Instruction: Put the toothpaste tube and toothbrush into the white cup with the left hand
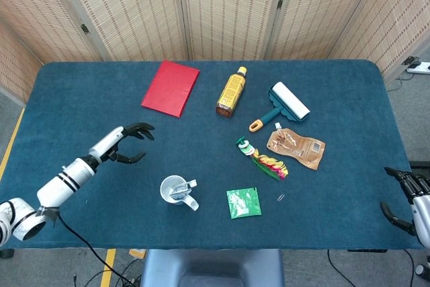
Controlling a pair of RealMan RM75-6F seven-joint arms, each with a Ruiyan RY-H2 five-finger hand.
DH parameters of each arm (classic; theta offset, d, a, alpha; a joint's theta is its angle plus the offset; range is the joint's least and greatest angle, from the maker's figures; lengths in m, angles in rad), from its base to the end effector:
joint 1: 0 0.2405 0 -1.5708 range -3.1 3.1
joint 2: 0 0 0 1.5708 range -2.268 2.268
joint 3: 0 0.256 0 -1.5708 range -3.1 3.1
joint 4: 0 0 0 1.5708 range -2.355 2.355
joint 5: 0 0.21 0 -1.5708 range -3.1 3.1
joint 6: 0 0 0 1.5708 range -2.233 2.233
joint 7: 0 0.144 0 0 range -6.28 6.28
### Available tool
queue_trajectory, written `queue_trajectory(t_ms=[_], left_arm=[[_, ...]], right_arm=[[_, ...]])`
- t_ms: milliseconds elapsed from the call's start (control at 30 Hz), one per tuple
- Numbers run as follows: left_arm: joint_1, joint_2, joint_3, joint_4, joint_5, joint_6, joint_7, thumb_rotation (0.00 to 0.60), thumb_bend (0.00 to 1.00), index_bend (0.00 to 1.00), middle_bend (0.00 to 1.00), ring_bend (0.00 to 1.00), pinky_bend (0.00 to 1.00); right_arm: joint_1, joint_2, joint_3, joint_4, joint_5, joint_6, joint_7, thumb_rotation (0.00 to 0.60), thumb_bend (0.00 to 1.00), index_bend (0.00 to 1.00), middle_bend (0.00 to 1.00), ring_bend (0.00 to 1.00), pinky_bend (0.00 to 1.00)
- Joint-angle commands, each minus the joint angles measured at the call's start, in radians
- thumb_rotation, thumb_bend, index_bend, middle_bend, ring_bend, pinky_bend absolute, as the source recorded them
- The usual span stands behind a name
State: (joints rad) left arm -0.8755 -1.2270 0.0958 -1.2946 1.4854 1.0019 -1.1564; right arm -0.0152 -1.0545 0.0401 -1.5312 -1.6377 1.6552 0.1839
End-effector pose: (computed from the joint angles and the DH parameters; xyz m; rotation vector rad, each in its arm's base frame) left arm -0.1968 0.3828 0.0890 -1.6893 -1.7290 -1.3552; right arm -0.3182 -0.1462 0.1989 1.3611 -0.8250 1.0357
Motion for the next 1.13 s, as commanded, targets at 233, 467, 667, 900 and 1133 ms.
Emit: queue_trajectory(t_ms=[233,467,667,900,1133], left_arm=[[0.245,-0.023,-0.088,-0.023,-0.32,0.188,0.722,0.6,0.42,0.27,0.35,0.2,0.27],[0.383,0.0,-0.098,-0.134,-0.334,0.393,0.978,0.6,0.42,0.28,0.35,0.2,0.26],[0.488,0.025,-0.099,-0.282,-0.33,0.537,1.132,0.6,0.42,0.28,0.34,0.2,0.26],[0.567,0.062,-0.041,-0.398,-0.212,0.592,1.226,0.6,0.42,0.27,0.33,0.2,0.25],[0.623,0.03,-0.022,-0.404,-0.107,0.634,1.267,0.6,0.42,0.27,0.33,0.2,0.24]], right_arm=[[0.057,0.015,-0.004,0.012,-0.003,-0.093,0.031,0.6,0.28,0.19,0.28,0.25,0.26],[0.081,0.013,-0.015,0.007,-0.022,-0.122,0.036,0.6,0.29,0.19,0.27,0.25,0.26],[0.083,0.003,-0.016,0.002,-0.021,-0.118,0.021,0.6,0.29,0.19,0.27,0.25,0.26],[0.077,-0.015,-0.014,0.004,0.0,-0.112,0.007,0.6,0.29,0.19,0.27,0.25,0.26],[0.074,-0.018,-0.017,0.006,0.005,-0.109,0.015,0.6,0.28,0.19,0.27,0.25,0.26]])
